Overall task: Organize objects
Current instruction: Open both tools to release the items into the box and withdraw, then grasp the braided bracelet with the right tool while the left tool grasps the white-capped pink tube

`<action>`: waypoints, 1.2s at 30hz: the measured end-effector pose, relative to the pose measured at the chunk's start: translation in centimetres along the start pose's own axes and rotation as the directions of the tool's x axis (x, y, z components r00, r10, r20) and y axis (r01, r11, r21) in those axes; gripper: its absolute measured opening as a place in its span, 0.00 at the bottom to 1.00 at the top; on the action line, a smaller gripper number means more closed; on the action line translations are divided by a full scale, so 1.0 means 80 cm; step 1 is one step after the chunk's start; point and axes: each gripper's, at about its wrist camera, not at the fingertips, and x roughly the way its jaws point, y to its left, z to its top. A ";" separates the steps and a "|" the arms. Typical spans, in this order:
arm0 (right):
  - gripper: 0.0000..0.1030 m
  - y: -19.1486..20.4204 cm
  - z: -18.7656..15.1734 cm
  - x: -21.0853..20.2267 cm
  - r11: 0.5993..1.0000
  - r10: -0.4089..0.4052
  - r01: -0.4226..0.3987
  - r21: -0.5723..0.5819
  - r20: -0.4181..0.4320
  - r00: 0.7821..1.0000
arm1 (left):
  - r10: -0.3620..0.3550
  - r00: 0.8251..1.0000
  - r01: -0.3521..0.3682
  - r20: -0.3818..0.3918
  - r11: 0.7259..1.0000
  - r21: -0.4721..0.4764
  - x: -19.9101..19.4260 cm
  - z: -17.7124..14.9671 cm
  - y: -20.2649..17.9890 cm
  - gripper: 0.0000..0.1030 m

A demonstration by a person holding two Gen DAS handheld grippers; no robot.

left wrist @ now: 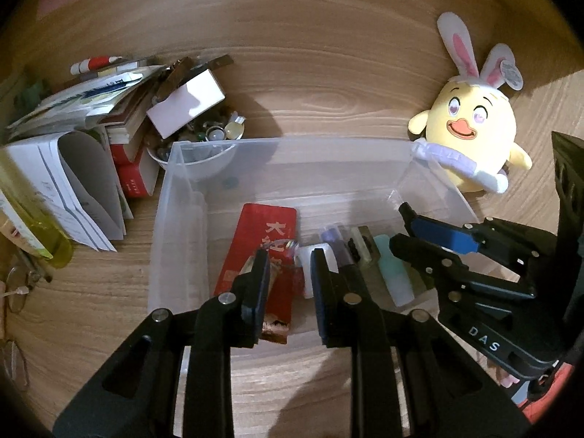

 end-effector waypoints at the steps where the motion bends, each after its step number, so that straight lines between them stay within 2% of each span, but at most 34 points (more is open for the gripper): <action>1: 0.29 0.000 0.000 -0.002 1.000 -0.003 0.003 -0.001 0.003 1.000 | 0.002 1.000 -0.002 0.003 1.000 0.002 -0.002 0.000 -0.001 0.29; 4: 0.43 0.002 0.002 -0.011 1.000 -0.013 0.013 -0.008 0.028 1.000 | 0.014 1.000 -0.015 0.022 1.000 0.014 -0.012 -0.001 -0.004 0.38; 5: 0.47 0.003 0.002 -0.015 1.000 -0.014 0.015 -0.010 0.039 0.999 | 0.019 0.999 -0.020 0.028 1.000 0.016 -0.016 -0.001 -0.004 0.44; 7: 0.48 0.005 0.004 -0.022 1.000 -0.018 0.019 -0.015 0.052 0.998 | 0.023 0.999 -0.024 0.042 1.000 0.018 -0.025 -0.002 -0.005 0.53; 10: 0.49 0.010 0.004 -0.034 0.999 -0.018 0.020 -0.025 0.069 0.997 | 0.031 0.997 -0.032 0.065 0.999 0.023 -0.038 -0.003 -0.007 0.58; 12: 0.53 0.013 0.003 -0.043 0.999 -0.023 0.026 -0.033 0.082 0.996 | 0.031 0.997 -0.033 0.077 0.999 0.026 -0.047 -0.005 -0.007 0.63; 14: 0.61 0.015 0.000 -0.054 0.999 -0.029 0.034 -0.039 0.103 0.994 | 0.033 0.995 -0.036 0.093 0.999 0.031 -0.058 -0.009 -0.007 0.69; 18: 0.65 0.018 -0.006 -0.073 0.998 -0.040 0.047 -0.048 0.133 0.990 | 0.040 0.994 -0.046 0.104 0.998 0.054 -0.074 -0.019 -0.009 0.71; 24: 0.69 0.015 -0.027 -0.091 0.997 -0.054 0.062 -0.055 0.141 0.989 | 0.036 0.995 -0.043 0.098 0.997 0.069 -0.088 -0.043 -0.008 0.80; 31: 0.71 0.017 -0.057 -0.088 0.995 -0.053 0.061 -0.076 0.093 0.994 | 0.038 0.998 -0.041 0.043 0.997 0.068 -0.082 -0.072 0.000 0.81; 36: 0.74 0.022 -0.079 -0.068 0.995 -0.032 0.033 -0.091 0.021 0.999 | 0.041 0.999 -0.038 -0.032 0.996 0.085 -0.069 -0.099 0.003 0.81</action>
